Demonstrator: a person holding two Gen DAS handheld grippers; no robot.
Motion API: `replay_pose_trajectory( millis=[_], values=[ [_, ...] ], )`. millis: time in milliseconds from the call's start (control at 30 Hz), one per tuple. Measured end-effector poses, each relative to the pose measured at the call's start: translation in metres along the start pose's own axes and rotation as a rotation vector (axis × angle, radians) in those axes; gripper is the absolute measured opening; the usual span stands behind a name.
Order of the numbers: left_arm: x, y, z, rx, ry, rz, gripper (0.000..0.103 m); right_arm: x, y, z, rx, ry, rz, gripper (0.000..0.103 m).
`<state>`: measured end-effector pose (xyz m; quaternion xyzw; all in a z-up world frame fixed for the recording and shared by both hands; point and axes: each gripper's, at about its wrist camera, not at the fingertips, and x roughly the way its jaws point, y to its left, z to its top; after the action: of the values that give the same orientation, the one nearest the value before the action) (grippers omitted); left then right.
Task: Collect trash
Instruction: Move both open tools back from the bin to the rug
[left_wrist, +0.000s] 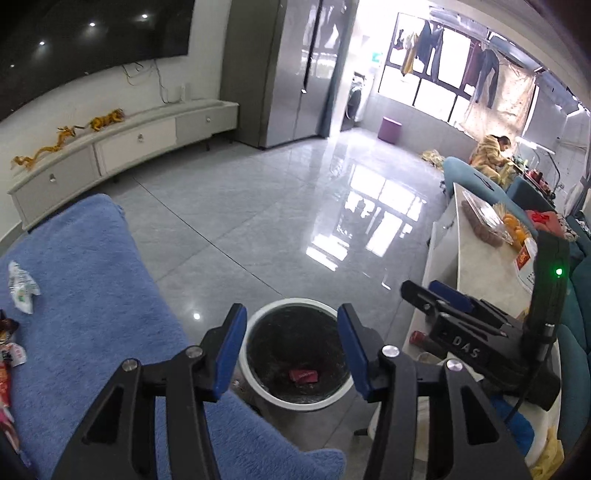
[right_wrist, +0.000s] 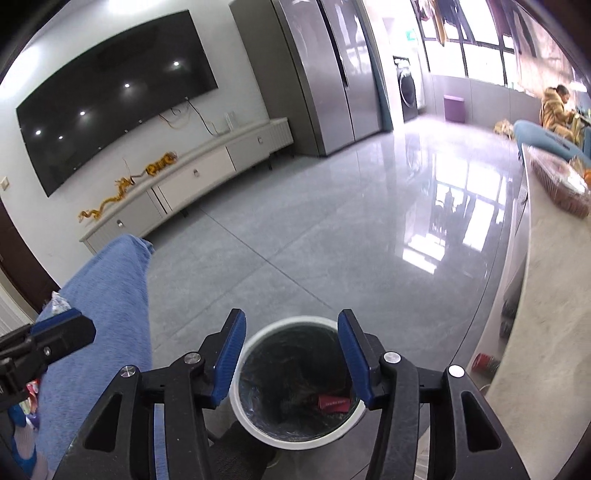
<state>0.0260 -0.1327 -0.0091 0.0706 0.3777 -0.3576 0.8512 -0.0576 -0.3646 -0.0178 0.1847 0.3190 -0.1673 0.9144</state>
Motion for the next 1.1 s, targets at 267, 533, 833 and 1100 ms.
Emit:
replay_pose_trajectory(
  millis=[267, 533, 833, 1100],
  values=[
    [-0.071, 0.041, -0.013, -0.067, -0.084, 0.068, 0.049, -0.054, 0.044, 0.007, -0.066, -0.104, 0.03, 0.053],
    [-0.142, 0.088, -0.045, -0.164, -0.185, 0.156, 0.049, -0.105, 0.097, 0.008, -0.132, -0.181, 0.08, 0.06],
    [-0.219, 0.137, -0.085, -0.281, -0.306, 0.293, 0.049, -0.17, 0.159, -0.006, -0.25, -0.27, 0.173, 0.069],
    [-0.248, 0.185, -0.128, -0.377, -0.314, 0.374, 0.049, -0.196, 0.196, -0.016, -0.316, -0.291, 0.277, 0.072]
  ],
)
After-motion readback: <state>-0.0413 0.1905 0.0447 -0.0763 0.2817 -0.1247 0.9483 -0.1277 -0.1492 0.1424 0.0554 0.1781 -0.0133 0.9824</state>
